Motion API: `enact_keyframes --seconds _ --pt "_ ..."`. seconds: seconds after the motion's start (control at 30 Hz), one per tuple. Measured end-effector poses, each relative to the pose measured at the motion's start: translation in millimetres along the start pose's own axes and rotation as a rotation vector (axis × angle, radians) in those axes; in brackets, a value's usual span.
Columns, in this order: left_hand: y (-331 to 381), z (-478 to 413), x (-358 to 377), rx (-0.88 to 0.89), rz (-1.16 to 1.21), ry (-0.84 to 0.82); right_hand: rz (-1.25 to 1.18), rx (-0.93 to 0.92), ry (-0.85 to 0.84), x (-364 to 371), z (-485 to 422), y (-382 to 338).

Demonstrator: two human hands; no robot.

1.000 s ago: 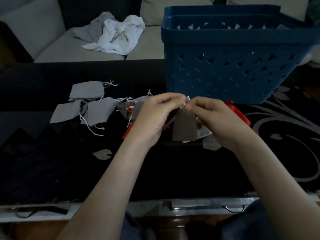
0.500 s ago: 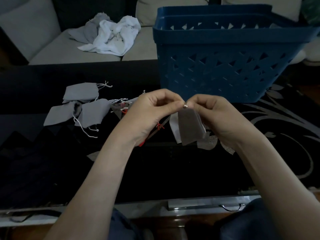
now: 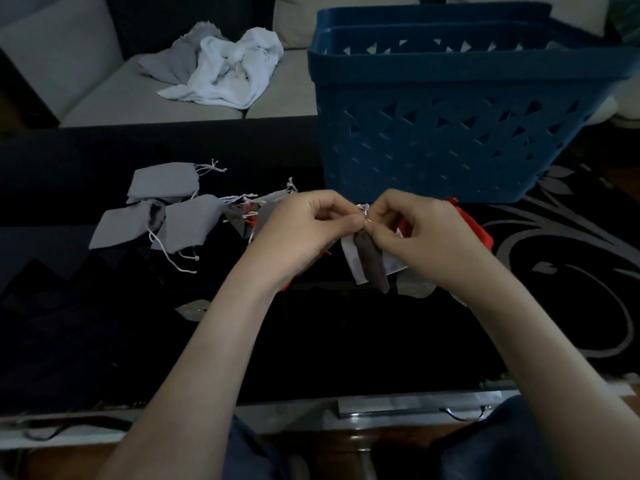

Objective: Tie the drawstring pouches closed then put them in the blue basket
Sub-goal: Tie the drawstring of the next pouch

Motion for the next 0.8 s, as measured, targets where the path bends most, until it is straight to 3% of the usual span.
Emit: enact_keyframes --seconds 0.27,0.63,0.8 --pt "0.4 -1.6 3.6 0.101 -0.339 0.026 0.141 -0.034 0.061 7.3 -3.2 7.6" --pt "0.2 -3.9 17.0 0.149 -0.546 0.078 0.216 0.007 0.058 11.8 -4.8 8.4" --pt "1.9 -4.0 19.4 0.294 -0.644 0.135 0.187 0.028 0.045 10.1 -5.2 6.1"
Point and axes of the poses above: each hand's wrist, its own z-axis away from the middle knuckle, its own x-axis out of the palm, y = z × x, the point moved 2 cm from there along -z, towards the middle knuckle, and after that the axes turned 1 degree about y, right-handed, at the moved point
